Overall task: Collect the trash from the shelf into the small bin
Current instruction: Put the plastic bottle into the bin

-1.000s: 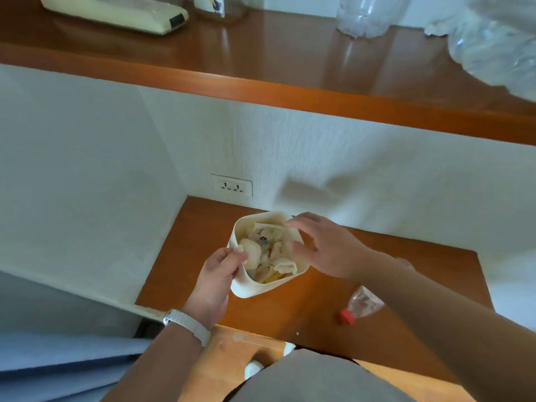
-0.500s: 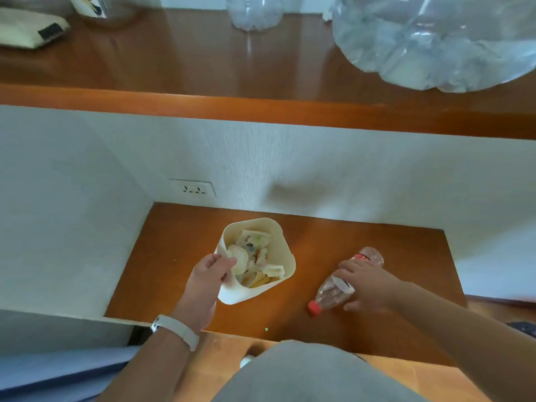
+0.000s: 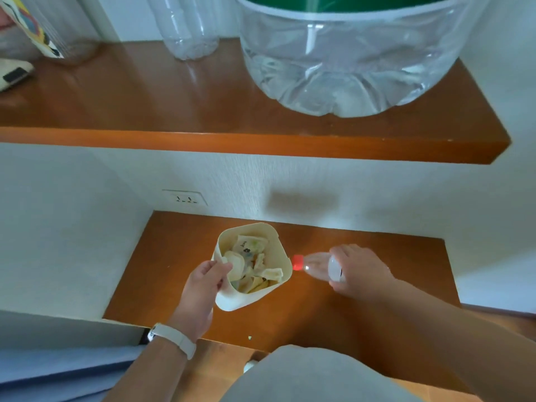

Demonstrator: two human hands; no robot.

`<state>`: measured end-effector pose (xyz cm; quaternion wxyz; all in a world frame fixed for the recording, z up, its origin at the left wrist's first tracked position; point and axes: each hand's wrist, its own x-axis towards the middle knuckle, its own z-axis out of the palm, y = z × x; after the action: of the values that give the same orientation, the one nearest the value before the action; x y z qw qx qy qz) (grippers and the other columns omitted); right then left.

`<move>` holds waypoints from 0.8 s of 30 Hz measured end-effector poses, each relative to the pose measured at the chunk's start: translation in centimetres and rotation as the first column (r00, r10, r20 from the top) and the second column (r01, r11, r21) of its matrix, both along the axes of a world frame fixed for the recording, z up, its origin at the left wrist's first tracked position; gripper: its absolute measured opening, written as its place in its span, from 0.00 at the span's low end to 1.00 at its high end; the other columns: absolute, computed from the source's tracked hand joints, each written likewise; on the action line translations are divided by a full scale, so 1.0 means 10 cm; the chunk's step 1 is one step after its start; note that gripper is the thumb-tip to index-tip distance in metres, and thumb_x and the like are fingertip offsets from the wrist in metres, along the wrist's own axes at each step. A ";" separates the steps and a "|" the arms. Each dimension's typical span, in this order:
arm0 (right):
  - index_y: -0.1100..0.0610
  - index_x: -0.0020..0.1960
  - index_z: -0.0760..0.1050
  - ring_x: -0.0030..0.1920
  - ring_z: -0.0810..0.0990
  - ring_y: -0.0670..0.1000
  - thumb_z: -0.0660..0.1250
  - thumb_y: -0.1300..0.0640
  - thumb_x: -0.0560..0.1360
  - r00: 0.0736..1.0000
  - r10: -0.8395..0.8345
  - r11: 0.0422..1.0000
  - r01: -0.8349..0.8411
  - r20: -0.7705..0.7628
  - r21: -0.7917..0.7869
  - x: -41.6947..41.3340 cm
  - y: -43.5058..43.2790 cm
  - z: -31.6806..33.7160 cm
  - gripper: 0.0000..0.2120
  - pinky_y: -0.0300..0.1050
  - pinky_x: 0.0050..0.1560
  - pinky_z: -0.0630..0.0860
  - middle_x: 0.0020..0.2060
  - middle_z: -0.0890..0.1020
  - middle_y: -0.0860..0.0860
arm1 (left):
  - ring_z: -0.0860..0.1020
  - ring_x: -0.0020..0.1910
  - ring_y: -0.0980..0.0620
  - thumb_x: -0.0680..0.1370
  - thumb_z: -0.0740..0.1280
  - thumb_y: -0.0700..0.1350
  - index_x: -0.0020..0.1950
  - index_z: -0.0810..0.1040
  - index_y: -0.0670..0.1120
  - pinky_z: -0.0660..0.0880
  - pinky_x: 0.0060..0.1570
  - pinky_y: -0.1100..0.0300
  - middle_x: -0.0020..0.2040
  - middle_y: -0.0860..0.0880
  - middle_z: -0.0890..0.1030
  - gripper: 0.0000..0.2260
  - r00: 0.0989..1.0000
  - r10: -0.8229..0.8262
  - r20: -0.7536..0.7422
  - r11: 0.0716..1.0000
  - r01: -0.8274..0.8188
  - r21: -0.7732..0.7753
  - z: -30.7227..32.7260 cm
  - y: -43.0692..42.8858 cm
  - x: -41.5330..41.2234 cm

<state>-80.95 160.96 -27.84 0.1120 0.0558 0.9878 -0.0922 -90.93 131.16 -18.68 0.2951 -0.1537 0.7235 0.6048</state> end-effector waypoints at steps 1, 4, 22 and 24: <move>0.52 0.66 0.69 0.57 0.74 0.52 0.68 0.42 0.70 0.994 -0.083 0.995 0.078 -0.077 -0.069 -0.01 0.04 0.11 0.28 0.46 0.55 0.70 0.59 0.77 0.48 | 0.77 0.50 0.46 0.81 0.67 0.44 0.53 0.77 0.42 0.75 0.49 0.58 0.50 0.42 0.78 0.05 1.000 0.000 -0.007 1.000 0.000 0.004 0.01 0.02 0.01; 0.54 0.64 0.70 0.52 0.75 0.51 0.76 0.47 0.68 0.911 -0.295 0.909 0.175 -0.288 -0.378 0.00 0.06 0.47 0.29 0.46 0.50 0.73 0.54 0.76 0.47 | 0.77 0.51 0.46 0.81 0.66 0.44 0.53 0.77 0.42 0.75 0.51 0.57 0.49 0.42 0.78 0.06 1.000 0.002 -0.014 1.000 -0.002 0.001 0.01 0.04 0.03; 0.39 0.60 0.65 0.53 0.77 0.40 0.77 0.45 0.68 0.939 -0.279 0.602 0.008 -0.200 -0.798 -0.41 -0.68 0.88 0.27 0.41 0.53 0.80 0.51 0.77 0.39 | 0.80 0.57 0.41 0.82 0.65 0.45 0.59 0.78 0.41 0.75 0.65 0.48 0.55 0.38 0.81 0.10 0.999 -0.010 -0.047 0.997 0.013 0.073 0.06 0.14 0.05; 0.37 0.58 0.64 0.52 0.77 0.36 0.77 0.46 0.68 0.952 -0.255 0.604 0.017 -0.172 -0.797 -0.46 -0.70 0.85 0.26 0.37 0.51 0.78 0.49 0.77 0.38 | 0.79 0.57 0.41 0.82 0.64 0.44 0.60 0.77 0.41 0.76 0.64 0.49 0.55 0.38 0.81 0.10 0.999 -0.002 -0.046 0.997 0.006 0.083 0.07 0.12 0.03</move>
<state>-85.58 154.00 -19.38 -0.0172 0.0637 0.8450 -0.5307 -90.61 132.38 -17.94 0.2860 -0.1258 0.7046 0.6372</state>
